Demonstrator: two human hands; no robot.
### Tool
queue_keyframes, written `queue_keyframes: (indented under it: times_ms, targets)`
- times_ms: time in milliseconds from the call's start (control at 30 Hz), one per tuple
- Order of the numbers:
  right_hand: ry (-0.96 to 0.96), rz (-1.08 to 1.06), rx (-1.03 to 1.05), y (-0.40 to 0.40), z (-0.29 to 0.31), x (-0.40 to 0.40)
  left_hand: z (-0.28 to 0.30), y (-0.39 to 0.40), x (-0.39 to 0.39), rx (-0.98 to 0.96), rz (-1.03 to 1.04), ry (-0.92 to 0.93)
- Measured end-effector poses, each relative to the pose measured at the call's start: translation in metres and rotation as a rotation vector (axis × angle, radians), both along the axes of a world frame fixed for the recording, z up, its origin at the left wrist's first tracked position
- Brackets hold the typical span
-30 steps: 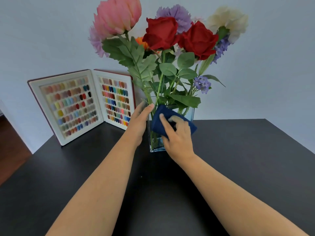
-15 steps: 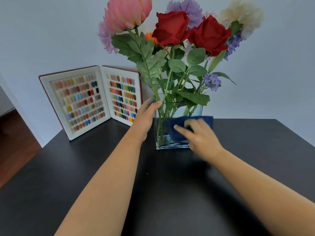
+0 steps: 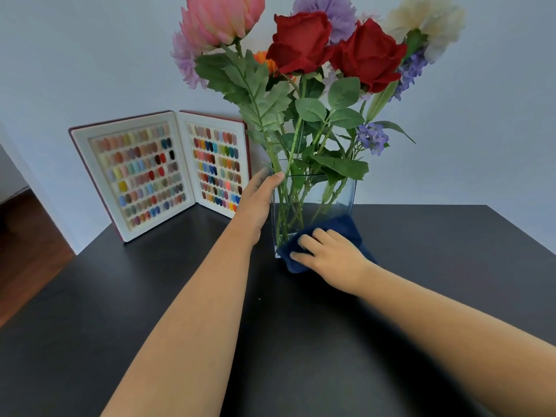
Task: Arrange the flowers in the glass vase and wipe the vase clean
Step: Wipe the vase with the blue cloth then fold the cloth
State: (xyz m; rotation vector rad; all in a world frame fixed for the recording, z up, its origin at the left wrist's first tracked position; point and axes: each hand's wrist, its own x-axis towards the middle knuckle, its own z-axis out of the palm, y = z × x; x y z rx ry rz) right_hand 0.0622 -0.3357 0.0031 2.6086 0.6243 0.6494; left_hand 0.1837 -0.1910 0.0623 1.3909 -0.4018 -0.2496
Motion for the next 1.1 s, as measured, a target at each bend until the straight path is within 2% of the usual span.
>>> queue_keyframes:
  times_ms: [100, 233, 467, 733, 1100]
  targets:
    - [0.002, -0.070, -0.046, -0.016, 0.003, -0.011, 0.002, 0.000, -0.001, -0.019, -0.005, 0.008]
    - [-0.009, -0.103, -0.002, -0.029, 0.003, -0.018, 0.004, -0.001, -0.006, -0.057, -0.004, 0.014]
    - [0.017, -0.054, 0.041, 0.009, -0.002, 0.004, 0.005, -0.004, -0.013, -0.050, 0.032, 0.054]
    - [0.131, -0.137, -0.062, 0.024, 0.000, 0.005, 0.005, -0.006, -0.012, -0.047, 0.040, 0.047]
    - [0.046, -0.279, -0.070, -0.009, 0.001, -0.023, 0.005, -0.005, -0.005, 0.013, 0.023, 0.053]
